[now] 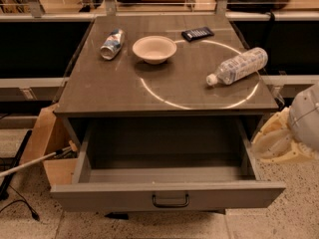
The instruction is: Close top drawer
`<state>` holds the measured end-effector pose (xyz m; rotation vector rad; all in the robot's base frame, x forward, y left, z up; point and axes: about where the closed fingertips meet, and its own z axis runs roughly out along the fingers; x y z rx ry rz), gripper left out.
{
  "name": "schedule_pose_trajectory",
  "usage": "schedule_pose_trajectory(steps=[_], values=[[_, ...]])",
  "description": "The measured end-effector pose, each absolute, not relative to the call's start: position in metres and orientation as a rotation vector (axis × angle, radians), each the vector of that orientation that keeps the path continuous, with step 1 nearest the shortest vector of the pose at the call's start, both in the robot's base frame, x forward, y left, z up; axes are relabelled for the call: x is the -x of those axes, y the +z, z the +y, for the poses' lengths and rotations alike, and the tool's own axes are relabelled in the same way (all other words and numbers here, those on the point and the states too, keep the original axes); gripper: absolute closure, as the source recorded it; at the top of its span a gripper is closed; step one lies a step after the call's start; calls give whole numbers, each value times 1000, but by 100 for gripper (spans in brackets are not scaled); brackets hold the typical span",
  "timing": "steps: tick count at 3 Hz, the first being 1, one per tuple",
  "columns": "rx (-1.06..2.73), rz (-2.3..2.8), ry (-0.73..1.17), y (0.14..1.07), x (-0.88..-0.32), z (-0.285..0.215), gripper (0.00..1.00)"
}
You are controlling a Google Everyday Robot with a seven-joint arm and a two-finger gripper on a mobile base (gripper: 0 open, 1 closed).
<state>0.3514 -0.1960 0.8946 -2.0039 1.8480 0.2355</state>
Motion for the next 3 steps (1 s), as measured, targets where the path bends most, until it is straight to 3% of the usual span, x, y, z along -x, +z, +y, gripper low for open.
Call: schedule_pose_trajectory(steps=[3], values=[[1994, 1931, 180, 840, -342, -212, 100]])
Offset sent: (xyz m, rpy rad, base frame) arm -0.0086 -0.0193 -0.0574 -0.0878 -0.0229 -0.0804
